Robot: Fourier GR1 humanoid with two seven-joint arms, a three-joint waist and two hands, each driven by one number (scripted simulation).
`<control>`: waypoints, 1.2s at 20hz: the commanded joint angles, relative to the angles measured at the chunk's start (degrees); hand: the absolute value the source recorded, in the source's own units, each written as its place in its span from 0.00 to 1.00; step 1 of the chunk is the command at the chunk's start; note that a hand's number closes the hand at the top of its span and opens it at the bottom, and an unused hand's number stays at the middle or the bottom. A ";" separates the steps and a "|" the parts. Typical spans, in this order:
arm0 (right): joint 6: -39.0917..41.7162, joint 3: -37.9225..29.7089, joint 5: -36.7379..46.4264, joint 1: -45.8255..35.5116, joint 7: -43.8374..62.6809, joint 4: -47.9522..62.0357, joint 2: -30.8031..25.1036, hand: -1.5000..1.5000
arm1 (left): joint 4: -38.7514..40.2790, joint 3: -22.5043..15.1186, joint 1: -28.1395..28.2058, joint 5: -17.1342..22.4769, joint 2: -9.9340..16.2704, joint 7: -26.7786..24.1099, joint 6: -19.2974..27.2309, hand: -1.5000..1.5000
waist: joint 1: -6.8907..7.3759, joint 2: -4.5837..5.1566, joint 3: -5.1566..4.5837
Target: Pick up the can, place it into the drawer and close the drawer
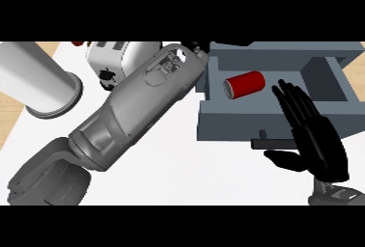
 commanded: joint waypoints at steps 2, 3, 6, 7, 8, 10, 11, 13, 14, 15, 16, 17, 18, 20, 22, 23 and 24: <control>-7.07 -3.78 -0.14 -3.37 -3.93 11.09 1.07 0.00 | -5.79 -0.36 1.41 -1.88 6.72 5.23 -2.28 0.00 | 0.92 -0.31 0.02; -11.19 -2.47 2.67 -3.31 -5.14 15.92 2.47 0.00 | -8.08 -0.73 4.11 -2.18 5.52 4.43 -0.66 0.00 | 1.36 -0.30 0.03; -12.04 -2.57 4.34 -9.55 -3.49 22.64 4.36 0.00 | -12.43 -2.02 5.73 -4.26 7.12 7.17 1.17 0.00 | 1.63 -0.32 0.01; -15.08 -3.22 4.84 -8.98 -4.50 25.94 4.90 0.00 | -12.23 -0.27 6.28 -3.06 10.61 6.56 -2.78 0.00 | 1.76 -0.09 0.02; -15.93 -3.66 5.93 -10.71 -3.53 27.28 5.26 0.00 | -14.77 -1.73 5.64 -3.72 10.80 10.48 -1.63 0.00 | 2.14 -0.35 0.02; -16.56 -5.59 5.40 -12.43 -5.36 31.34 3.51 0.00 | -17.13 -2.23 6.39 -4.46 11.02 12.14 0.45 0.00 | 2.29 -0.36 0.03; -18.16 -5.77 4.94 -10.64 -7.30 32.18 3.16 0.00 | -19.34 -2.76 7.42 -5.02 13.70 12.75 -0.58 0.00 | 2.39 -0.47 0.04; -19.33 -4.89 7.96 -15.41 -5.06 36.90 5.34 0.00 | -21.16 -2.33 7.87 -4.98 14.51 13.77 -1.07 0.00 | 2.55 -0.22 0.03; -21.38 -6.40 7.17 -16.81 -6.73 40.00 4.81 0.00 | -21.31 -1.90 9.78 -5.22 14.21 12.77 -0.65 0.00 | 2.14 0.01 0.04; -21.56 -6.46 10.12 -19.35 -3.91 42.14 4.85 0.00 | -23.46 -2.37 8.43 -5.35 17.06 14.99 -2.26 0.00 | 3.12 -0.13 0.03; -21.28 -8.54 7.75 -21.66 -6.09 44.53 3.15 0.00 | -22.57 -1.33 9.22 -5.19 17.24 15.03 -2.30 0.00 | 2.35 0.11 0.05; -22.10 -8.89 8.53 -23.20 -6.51 46.42 2.41 0.00 | -25.48 -2.37 8.90 -5.78 18.93 17.52 -2.51 0.00 | 2.84 -0.10 0.05; -25.41 -9.21 8.93 -22.22 -7.13 48.95 3.33 0.00 | -27.04 -2.35 12.57 -5.61 18.70 16.20 -2.23 0.00 | 2.92 0.03 0.05; -29.33 -9.49 11.15 -25.89 -6.10 53.96 4.74 0.00 | -29.12 -3.02 12.67 -6.70 20.09 17.71 -1.98 0.00 | 3.25 0.16 0.08; -30.92 -11.55 10.45 -29.60 -6.69 57.47 3.42 0.00 | -32.18 -1.62 13.89 -6.28 23.31 19.53 -3.32 0.00 | 2.97 0.14 0.07; -30.07 -12.20 10.07 -32.96 -6.22 59.36 3.39 0.00 | -33.19 -2.30 16.74 -7.14 22.70 18.06 -2.19 0.00 | 3.12 0.24 0.06; -32.54 -11.37 9.87 -32.41 -7.31 58.88 5.33 0.00 | -30.84 -0.47 16.66 -6.77 23.75 18.21 -4.51 0.00 | 1.77 0.31 0.05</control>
